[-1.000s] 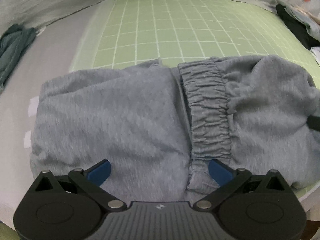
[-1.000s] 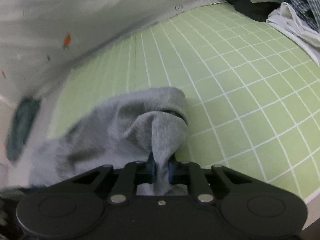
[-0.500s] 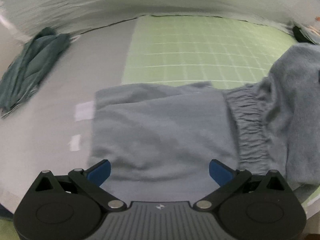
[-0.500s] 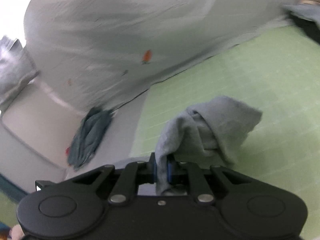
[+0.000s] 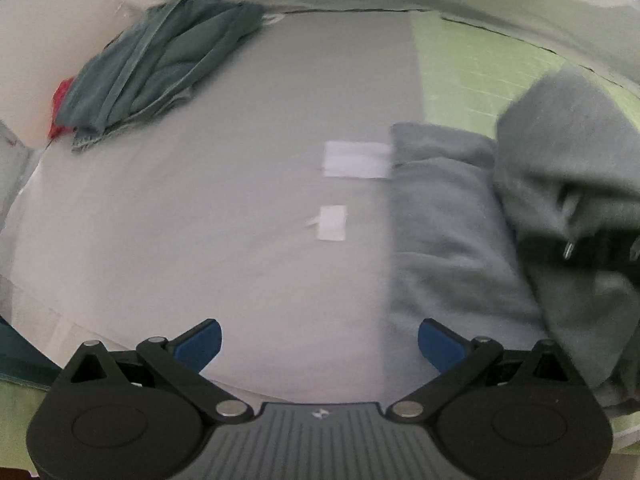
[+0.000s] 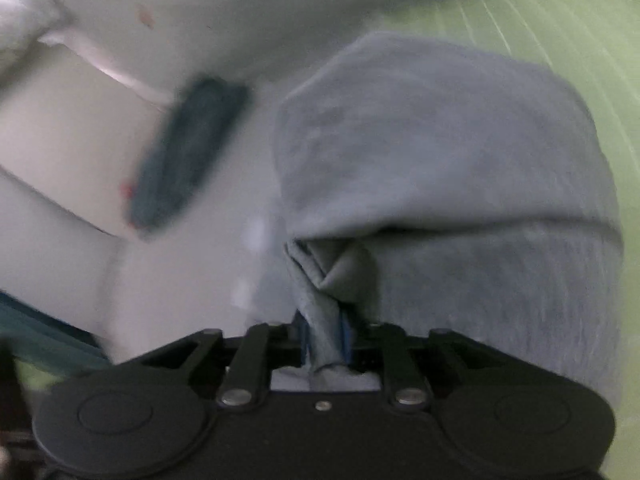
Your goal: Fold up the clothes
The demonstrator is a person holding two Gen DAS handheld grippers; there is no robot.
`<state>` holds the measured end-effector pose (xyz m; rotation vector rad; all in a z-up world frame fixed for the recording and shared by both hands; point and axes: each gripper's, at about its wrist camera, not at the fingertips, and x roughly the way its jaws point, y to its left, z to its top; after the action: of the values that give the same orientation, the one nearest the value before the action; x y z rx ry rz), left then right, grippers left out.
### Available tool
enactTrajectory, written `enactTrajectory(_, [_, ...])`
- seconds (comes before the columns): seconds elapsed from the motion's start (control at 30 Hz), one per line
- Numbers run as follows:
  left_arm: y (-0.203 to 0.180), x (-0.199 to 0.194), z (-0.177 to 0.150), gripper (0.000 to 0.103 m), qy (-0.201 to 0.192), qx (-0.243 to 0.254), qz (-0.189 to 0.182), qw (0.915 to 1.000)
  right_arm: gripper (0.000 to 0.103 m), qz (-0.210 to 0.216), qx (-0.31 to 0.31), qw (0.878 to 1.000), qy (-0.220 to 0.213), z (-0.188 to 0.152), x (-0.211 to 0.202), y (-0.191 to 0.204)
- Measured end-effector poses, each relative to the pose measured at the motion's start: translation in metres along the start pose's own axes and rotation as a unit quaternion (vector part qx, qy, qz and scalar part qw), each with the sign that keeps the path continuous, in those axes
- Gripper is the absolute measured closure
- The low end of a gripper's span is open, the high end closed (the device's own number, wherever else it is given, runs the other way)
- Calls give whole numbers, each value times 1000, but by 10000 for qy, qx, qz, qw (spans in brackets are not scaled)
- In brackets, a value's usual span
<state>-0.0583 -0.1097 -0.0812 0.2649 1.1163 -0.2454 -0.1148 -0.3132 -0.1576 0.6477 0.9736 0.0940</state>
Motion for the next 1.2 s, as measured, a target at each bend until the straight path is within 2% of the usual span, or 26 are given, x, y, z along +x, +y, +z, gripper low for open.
enactTrajectory(0.03, [4, 1, 1, 0, 1, -20, -12, 10000, 76, 34, 61, 10000, -36, -3, -3, -1])
enactTrajectory(0.07, [5, 1, 3, 0, -18, -18, -34, 10000, 62, 113, 110, 9998, -78, -4, -9, -1])
enactTrajectory(0.1, [6, 1, 6, 0, -37, -15, -64, 10000, 53, 179, 156, 9997, -98, -4, -16, -1])
enactTrajectory(0.13, [5, 1, 9, 0, -59, -19, -110, 9999, 35, 241, 206, 9994, -147, -2, -25, -1])
enactTrajectory(0.17, [4, 1, 12, 0, -93, -29, -161, 9998, 22, 298, 235, 9989, -265, -1, -37, -1])
enactTrajectory(0.2, [3, 0, 15, 0, -153, -57, -223, 9996, 18, 326, 226, 9984, -412, 1, -49, -1])
enactTrajectory(0.33, [-9, -10, 26, 0, -375, -202, -565, 9975, 13, 215, 278, 9931, -1116, 4, -99, -17])
enactTrajectory(0.43, [-26, -15, 32, 0, -415, -165, -807, 9957, 5, -424, 493, 9845, -1631, 1, -128, -39])
enactTrajectory(0.53, [-44, -18, 37, 0, -437, -118, -1060, 9933, 5, -1524, 312, 9757, -1540, -2, -136, -58])
enactTrajectory(0.63, [-64, -16, 34, 2, -322, 19, -1348, 9903, 5, -1613, 523, 9737, -1519, -11, -147, -79])
enactTrajectory(0.73, [-78, -9, 30, 11, -240, 97, -1403, 9898, 5, -1506, 691, 9751, -1477, -19, -157, -95])
enactTrajectory(0.8, [-86, -5, 29, 20, -171, 118, -1434, 9894, 5, -1558, 632, 9758, -1400, -20, -155, -97])
enactTrajectory(1.03, [-108, 1, 19, 36, 191, 219, -1258, 9916, 5, -1635, 586, 9781, -1145, -29, -160, -111])
enactTrajectory(1.13, [-113, -2, 10, 51, 293, 243, -1204, 9920, 5, -1552, 628, 9801, -1069, -28, -159, -118])
enactTrajectory(1.2, [-116, -6, 5, 80, 223, 292, -1184, 9923, 5, -1491, 585, 9820, -997, -26, -156, -119])
